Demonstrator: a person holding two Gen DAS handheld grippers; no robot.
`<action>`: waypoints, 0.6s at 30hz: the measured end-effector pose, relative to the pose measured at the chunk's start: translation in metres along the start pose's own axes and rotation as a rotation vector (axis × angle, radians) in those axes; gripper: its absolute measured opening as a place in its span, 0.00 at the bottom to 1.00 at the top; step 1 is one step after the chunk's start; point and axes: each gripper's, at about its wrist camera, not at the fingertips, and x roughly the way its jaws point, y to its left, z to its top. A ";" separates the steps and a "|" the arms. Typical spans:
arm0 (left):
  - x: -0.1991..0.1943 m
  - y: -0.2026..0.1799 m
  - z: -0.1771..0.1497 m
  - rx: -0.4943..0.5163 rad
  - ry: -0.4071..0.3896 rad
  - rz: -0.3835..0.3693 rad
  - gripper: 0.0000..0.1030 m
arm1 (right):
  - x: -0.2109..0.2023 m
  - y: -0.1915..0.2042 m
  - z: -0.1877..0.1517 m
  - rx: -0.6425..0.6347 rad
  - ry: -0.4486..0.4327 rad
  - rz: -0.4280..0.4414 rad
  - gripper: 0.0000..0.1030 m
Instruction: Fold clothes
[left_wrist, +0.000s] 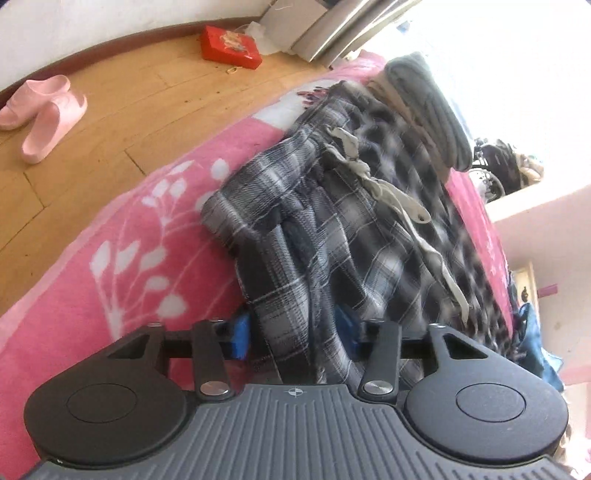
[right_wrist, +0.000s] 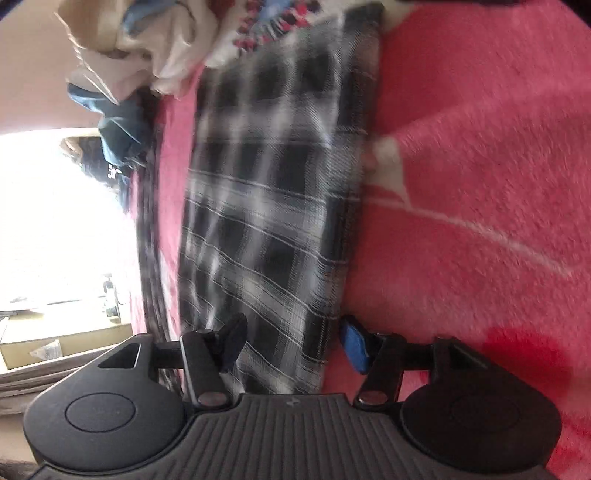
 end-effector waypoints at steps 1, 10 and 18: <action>0.001 -0.002 0.000 0.006 0.001 0.006 0.39 | -0.002 0.001 0.001 -0.006 -0.012 0.004 0.57; 0.007 -0.005 0.000 0.011 -0.008 0.050 0.24 | 0.004 -0.018 0.000 0.026 -0.022 0.052 0.50; 0.006 -0.011 0.003 0.045 -0.035 0.067 0.06 | 0.030 0.013 -0.013 -0.097 0.090 0.070 0.22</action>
